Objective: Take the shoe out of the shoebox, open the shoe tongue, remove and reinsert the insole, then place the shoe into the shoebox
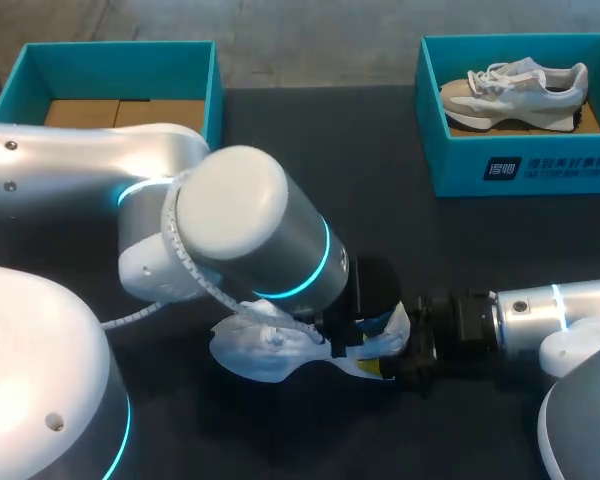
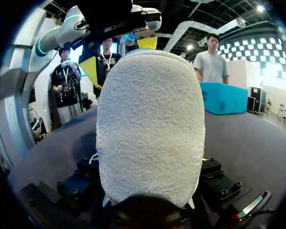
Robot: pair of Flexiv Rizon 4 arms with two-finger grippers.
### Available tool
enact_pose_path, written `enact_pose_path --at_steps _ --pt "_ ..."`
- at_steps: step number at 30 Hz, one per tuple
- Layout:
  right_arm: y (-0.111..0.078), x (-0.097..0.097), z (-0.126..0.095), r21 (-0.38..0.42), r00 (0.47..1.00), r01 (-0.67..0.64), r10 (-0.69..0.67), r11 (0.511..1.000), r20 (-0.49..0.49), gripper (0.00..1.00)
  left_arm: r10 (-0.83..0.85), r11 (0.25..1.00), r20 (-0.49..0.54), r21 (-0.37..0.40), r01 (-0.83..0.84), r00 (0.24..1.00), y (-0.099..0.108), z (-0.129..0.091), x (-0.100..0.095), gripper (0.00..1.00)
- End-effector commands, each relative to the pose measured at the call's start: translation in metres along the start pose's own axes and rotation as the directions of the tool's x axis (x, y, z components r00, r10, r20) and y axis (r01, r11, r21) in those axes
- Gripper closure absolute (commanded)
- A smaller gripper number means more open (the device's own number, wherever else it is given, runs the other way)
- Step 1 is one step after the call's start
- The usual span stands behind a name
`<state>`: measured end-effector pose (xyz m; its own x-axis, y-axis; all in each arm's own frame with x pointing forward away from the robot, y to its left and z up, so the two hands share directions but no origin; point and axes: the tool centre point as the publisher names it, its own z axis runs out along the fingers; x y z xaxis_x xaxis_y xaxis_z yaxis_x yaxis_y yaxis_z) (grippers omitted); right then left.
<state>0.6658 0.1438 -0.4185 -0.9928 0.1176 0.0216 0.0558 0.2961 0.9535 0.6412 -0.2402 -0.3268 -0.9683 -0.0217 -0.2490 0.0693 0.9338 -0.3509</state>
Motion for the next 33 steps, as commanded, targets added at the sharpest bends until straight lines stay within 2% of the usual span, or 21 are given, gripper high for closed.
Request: enact_pose_path --at_steps 1,9,14,22,33 --pt "0.000 0.001 0.000 0.002 1.000 0.001 -0.001 1.000 0.002 1.00 -0.009 1.000 0.032 -0.021 0.010 0.999 -0.006 0.008 0.005 0.54" --pt "0.000 0.001 0.000 0.002 1.000 0.001 -0.001 1.000 0.002 1.00 -0.051 0.998 0.072 -0.038 0.054 0.996 -0.007 0.015 -0.001 0.69" --pt "0.000 0.001 0.000 0.002 1.000 0.001 -0.001 1.000 0.002 1.00 -0.067 0.997 0.085 -0.041 0.071 0.994 -0.006 0.016 -0.006 1.00" --pt "0.000 0.001 0.000 0.002 1.000 0.001 -0.001 1.000 0.002 1.00 -0.061 0.998 0.083 -0.023 0.063 0.995 -0.008 0.011 -0.011 1.00" --pt "0.000 0.001 0.000 0.002 1.000 0.001 -0.001 1.000 0.002 1.00 0.001 0.999 -0.002 0.043 -0.001 1.000 -0.021 0.000 -0.018 1.00"
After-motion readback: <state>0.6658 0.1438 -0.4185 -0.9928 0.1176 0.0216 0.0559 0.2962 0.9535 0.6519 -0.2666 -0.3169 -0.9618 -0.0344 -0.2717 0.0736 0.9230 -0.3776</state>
